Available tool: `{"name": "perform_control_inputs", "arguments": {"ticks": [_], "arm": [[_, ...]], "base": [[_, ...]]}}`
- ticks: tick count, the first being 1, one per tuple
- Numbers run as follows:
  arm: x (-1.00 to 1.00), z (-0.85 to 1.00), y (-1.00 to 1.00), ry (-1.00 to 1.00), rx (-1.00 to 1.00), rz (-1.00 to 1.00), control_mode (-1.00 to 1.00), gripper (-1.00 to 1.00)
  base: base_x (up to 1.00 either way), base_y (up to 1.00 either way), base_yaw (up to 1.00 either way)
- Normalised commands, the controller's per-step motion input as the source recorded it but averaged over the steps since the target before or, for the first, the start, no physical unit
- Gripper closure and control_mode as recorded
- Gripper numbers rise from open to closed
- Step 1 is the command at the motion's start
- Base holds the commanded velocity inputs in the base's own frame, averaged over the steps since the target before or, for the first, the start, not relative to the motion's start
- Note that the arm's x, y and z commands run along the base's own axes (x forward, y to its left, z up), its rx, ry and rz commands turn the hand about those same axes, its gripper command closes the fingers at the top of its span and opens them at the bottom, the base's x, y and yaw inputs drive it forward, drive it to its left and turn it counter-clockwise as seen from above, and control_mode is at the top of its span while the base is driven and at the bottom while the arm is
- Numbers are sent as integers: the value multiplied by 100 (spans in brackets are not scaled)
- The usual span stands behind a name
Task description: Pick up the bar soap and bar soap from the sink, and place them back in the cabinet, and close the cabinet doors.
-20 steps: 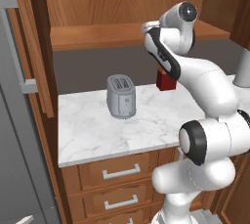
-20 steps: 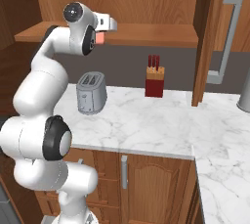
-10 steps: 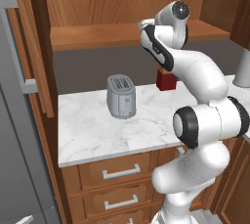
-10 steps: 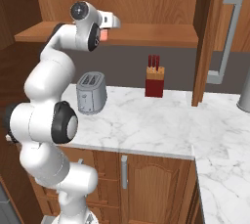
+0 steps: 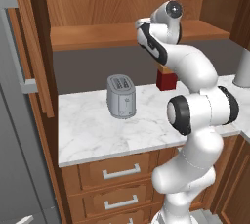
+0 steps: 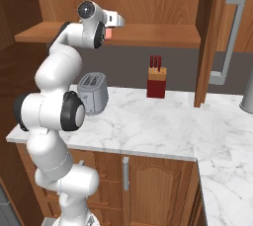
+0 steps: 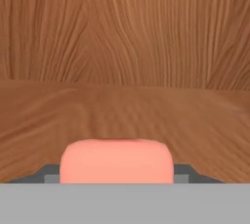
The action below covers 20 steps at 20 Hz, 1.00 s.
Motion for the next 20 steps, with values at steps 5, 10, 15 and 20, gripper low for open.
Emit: {"name": "perform_control_inputs", "arguments": {"ticks": [5,10,15,20], "arm": [[34,-11,0,0,0,0,-100,100],[34,-9,0,0,0,0,-100,100],[32,-15,0,0,0,1,-100,100],[33,-19,0,0,0,1,-100,100]], "base": [[0,0,0],[0,0,0],[0,0,0],[0,0,0]]}}
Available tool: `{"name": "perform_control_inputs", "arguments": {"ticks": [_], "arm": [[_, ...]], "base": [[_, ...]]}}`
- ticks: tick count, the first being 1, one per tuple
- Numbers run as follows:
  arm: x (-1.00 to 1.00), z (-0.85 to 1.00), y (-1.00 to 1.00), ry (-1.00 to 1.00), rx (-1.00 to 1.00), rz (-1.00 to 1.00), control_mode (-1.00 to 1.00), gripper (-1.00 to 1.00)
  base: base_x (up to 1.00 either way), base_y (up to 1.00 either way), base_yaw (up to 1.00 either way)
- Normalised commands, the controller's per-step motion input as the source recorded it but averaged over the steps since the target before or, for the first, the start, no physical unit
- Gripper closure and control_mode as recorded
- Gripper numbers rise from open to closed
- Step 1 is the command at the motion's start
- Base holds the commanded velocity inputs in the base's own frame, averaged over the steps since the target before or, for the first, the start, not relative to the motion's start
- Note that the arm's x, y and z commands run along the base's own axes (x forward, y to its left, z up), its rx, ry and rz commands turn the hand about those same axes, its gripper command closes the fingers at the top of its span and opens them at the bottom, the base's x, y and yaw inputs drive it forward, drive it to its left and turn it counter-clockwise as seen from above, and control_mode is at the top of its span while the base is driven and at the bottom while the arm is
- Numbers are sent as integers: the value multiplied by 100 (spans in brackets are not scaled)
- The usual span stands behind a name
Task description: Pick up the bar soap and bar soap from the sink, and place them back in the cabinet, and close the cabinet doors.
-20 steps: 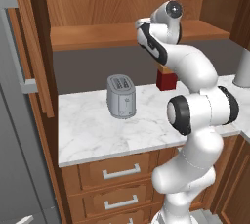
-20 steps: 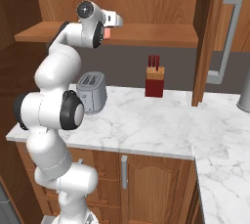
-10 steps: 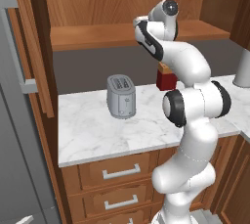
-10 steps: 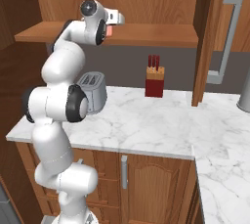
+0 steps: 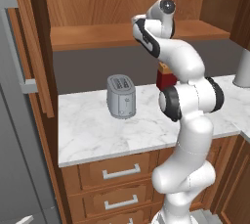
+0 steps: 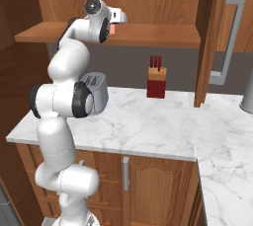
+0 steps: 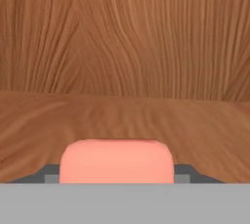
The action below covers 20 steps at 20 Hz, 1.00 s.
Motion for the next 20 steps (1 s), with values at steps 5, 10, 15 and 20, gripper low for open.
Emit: {"name": "perform_control_inputs", "arguments": {"ticks": [5,10,15,20], "arm": [[26,-21,0,0,0,2,-100,100],[21,-23,0,0,0,2,-100,100],[6,-18,0,0,0,2,-100,100],[0,0,0,0,0,1,-100,-100]], "base": [[0,0,0],[0,0,0],[0,0,0],[0,0,0]]}}
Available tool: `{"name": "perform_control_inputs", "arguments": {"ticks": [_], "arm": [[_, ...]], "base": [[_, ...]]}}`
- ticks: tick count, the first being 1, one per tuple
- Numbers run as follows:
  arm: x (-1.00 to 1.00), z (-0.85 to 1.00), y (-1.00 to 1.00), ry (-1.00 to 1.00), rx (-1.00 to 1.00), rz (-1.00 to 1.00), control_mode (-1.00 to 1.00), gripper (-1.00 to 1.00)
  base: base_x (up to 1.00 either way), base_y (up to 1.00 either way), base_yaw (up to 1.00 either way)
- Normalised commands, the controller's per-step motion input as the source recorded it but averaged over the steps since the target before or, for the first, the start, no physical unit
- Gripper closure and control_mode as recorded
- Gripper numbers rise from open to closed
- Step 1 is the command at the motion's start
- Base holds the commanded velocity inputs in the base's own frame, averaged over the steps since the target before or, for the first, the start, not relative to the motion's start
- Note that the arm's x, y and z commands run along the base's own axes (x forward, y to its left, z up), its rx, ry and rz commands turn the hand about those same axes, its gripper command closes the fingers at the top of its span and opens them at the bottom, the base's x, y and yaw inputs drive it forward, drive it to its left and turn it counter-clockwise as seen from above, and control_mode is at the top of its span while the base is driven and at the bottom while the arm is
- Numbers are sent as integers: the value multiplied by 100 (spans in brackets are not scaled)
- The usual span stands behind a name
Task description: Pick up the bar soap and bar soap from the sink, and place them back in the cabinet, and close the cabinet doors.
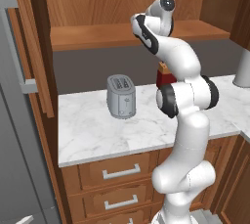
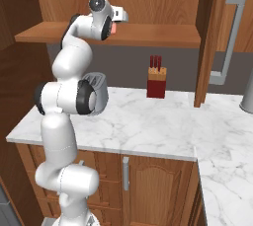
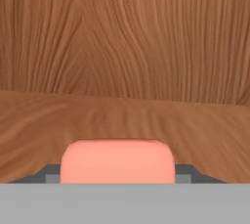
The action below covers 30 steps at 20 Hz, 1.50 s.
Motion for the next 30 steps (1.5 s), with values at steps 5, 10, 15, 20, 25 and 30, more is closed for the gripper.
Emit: {"name": "perform_control_inputs", "arguments": {"ticks": [5,10,15,20,25,30], "arm": [[0,0,0,0,0,0,-100,-100],[0,0,0,0,0,0,-100,-100],[-2,0,0,-1,0,0,-100,-100],[-13,0,0,-3,0,0,-100,-100],[-29,0,0,-6,0,0,-100,-100],[-31,-10,0,-14,0,0,-100,-100]], "base": [[0,0,0],[0,0,0],[0,0,0],[0,0,0],[0,0,0],[0,0,0]]}}
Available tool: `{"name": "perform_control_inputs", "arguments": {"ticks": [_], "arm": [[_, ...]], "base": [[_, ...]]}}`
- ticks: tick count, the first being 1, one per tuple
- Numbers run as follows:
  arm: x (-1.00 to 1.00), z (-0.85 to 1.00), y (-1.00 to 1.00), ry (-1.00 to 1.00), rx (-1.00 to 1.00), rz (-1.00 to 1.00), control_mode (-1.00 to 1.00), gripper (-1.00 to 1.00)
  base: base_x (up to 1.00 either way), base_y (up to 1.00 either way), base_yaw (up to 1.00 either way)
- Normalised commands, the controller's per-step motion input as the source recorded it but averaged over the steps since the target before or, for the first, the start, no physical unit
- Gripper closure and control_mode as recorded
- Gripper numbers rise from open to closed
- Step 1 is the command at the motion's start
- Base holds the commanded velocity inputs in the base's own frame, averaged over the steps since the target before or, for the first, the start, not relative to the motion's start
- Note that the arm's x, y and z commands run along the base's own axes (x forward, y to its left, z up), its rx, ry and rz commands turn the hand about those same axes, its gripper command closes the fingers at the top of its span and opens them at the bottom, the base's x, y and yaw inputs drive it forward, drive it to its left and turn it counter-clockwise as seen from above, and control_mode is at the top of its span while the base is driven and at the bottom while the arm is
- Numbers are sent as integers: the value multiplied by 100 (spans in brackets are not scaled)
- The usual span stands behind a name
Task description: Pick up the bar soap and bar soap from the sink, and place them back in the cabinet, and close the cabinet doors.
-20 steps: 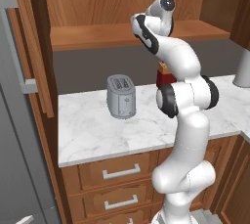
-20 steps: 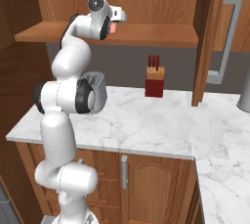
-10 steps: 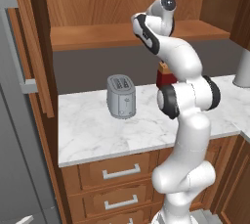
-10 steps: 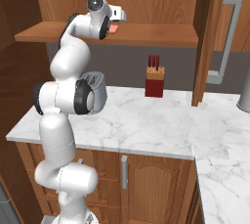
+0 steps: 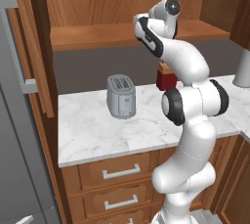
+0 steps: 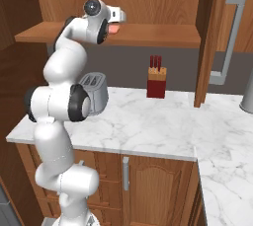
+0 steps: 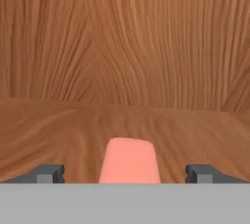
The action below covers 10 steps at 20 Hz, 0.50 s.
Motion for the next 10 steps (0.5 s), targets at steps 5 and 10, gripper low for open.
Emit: {"name": "perform_control_inputs", "arguments": {"ticks": [5,10], "arm": [[-57,-1,0,-13,0,0,-100,-100],[-85,0,-2,-12,0,0,-100,-100]], "base": [[0,0,0],[0,0,0]]}}
